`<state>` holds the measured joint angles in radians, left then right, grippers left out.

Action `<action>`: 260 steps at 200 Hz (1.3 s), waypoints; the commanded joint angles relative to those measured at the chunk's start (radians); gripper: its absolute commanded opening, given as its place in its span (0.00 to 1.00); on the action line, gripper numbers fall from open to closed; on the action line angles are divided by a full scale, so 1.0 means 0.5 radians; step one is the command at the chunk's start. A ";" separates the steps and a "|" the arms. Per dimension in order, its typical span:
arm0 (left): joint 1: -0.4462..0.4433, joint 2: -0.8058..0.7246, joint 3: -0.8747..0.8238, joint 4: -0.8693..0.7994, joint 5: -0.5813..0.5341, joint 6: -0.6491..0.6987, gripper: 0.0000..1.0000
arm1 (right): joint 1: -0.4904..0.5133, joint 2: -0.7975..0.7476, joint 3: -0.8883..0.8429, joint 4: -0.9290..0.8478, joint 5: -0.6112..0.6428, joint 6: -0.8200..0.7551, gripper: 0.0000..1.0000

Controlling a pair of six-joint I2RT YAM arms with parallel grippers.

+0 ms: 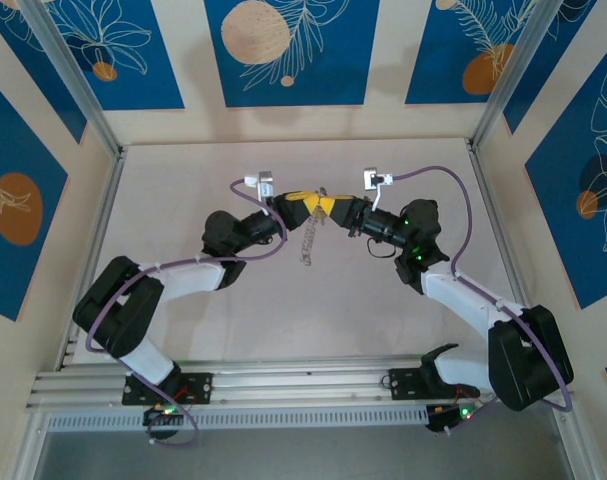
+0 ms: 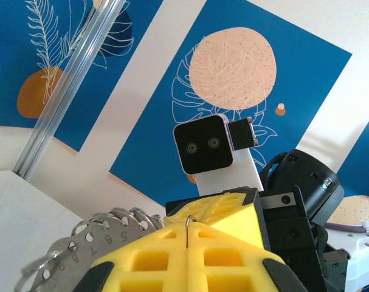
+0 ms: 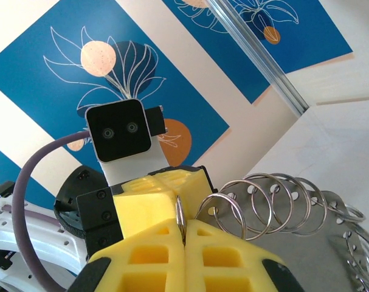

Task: Put the keys on the keyring

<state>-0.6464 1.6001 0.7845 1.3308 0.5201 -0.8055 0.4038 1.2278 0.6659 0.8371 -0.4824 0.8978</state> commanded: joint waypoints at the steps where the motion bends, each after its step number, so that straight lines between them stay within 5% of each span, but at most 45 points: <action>1: -0.024 -0.052 0.021 0.151 -0.044 0.070 0.00 | -0.008 -0.017 0.067 -0.030 0.009 -0.024 0.00; 59: 0.106 -0.116 0.089 -0.076 0.060 0.108 0.11 | -0.106 -0.063 0.190 -0.379 -0.108 -0.134 0.00; 127: 0.193 -0.355 0.473 -1.270 0.012 0.550 0.11 | -0.269 -0.007 0.443 -0.672 -0.423 -0.223 0.00; 201: 0.441 -0.062 1.082 -1.819 0.874 0.572 0.07 | -0.369 0.303 0.748 -0.890 -0.915 -0.457 0.00; 260: 0.487 -0.077 1.089 -2.269 1.071 0.843 0.09 | -0.346 0.616 0.967 -0.933 -1.157 -0.548 0.00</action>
<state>-0.4057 1.5688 1.3064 0.3180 0.9623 -0.4667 0.2241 1.4998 1.0912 0.3782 -0.9794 0.6590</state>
